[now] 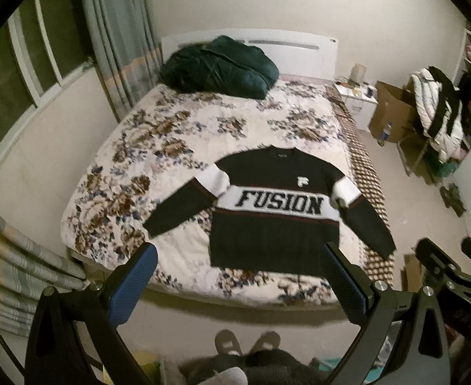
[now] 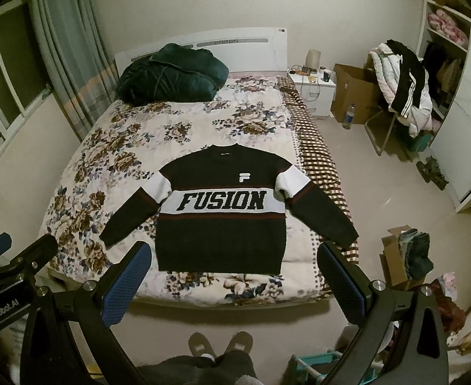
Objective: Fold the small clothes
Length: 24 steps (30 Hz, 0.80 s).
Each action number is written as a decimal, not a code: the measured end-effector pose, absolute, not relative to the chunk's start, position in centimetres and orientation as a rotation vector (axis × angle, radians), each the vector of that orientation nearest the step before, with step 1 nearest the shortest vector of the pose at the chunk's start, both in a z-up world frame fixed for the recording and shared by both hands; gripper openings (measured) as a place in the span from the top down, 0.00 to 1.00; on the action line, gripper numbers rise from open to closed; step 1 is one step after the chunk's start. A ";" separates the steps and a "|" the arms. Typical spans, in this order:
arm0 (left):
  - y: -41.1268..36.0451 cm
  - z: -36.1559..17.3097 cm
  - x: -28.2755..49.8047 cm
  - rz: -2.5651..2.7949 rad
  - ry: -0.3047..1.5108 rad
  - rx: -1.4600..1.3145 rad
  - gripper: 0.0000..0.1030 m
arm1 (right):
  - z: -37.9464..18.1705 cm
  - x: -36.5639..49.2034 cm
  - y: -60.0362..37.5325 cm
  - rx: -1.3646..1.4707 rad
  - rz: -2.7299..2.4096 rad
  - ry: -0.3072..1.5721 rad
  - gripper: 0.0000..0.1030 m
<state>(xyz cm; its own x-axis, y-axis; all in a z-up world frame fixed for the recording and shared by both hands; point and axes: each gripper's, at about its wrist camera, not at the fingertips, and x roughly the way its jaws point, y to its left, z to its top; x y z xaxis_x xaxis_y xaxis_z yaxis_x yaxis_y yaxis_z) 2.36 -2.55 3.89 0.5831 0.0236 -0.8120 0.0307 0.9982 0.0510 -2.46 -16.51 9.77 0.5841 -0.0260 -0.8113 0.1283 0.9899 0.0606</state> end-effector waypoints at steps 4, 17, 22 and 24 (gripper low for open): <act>-3.3 1.7 5.5 0.055 0.913 0.067 0.00 | 5.6 1.5 -20.9 0.186 -0.114 0.951 0.00; -10.0 -15.8 20.7 0.070 1.049 0.210 0.00 | -15.8 13.6 -35.9 0.520 -0.364 1.096 0.00; -13.1 -26.3 27.2 0.008 1.177 0.256 0.00 | -27.5 16.0 -42.6 0.746 -0.508 1.112 0.00; -14.2 -29.9 29.2 -0.016 1.212 0.258 0.00 | -32.5 16.1 -45.3 0.818 -0.592 1.095 0.00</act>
